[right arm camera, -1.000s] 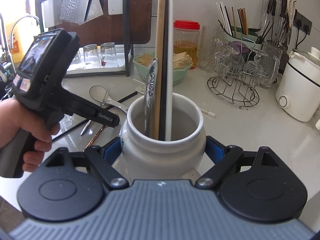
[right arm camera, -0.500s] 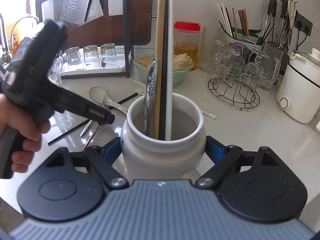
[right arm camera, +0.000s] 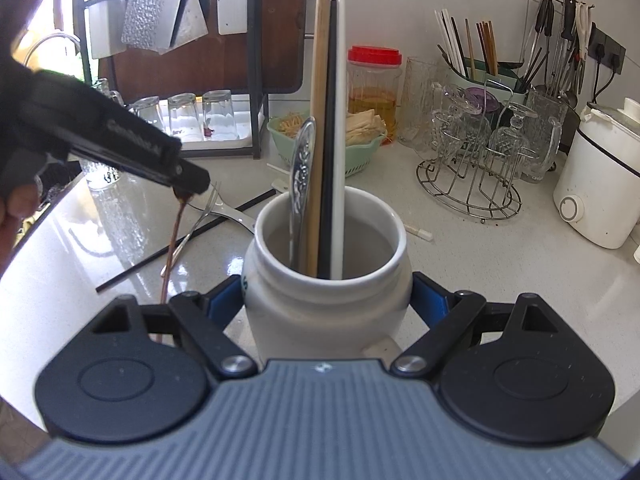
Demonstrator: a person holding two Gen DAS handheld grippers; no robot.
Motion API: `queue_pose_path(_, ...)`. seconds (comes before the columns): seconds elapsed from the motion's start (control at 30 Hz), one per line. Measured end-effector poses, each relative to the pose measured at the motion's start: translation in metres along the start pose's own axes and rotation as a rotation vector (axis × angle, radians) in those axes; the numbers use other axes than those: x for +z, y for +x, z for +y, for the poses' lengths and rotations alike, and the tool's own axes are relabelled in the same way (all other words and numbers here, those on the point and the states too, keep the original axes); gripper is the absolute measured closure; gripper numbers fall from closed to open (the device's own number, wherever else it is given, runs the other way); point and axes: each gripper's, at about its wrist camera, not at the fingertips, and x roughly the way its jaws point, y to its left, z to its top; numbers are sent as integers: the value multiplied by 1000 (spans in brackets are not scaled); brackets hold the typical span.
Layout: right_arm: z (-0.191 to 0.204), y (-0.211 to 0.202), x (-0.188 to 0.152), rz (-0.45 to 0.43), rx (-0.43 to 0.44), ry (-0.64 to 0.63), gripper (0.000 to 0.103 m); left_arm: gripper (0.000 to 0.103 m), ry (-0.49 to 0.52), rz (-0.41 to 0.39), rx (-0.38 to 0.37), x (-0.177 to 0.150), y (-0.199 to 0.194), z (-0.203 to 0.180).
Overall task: Organize utensils
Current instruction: 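Lift the copper spoon upright with the left tool toward the jar, then lower the copper spoon into the jar and open the left tool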
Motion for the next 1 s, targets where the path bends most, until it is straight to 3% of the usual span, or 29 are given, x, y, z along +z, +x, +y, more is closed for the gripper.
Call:
queue_pose_path(0.5, -2, 0, -2, -18, 12, -4, 13, 70, 16, -46, -18, 2, -36, -15)
queue_pose_path(1.0, 0, 1, -3, -30, 7, 0, 13, 70, 32, -192, -102, 67, -122, -25)
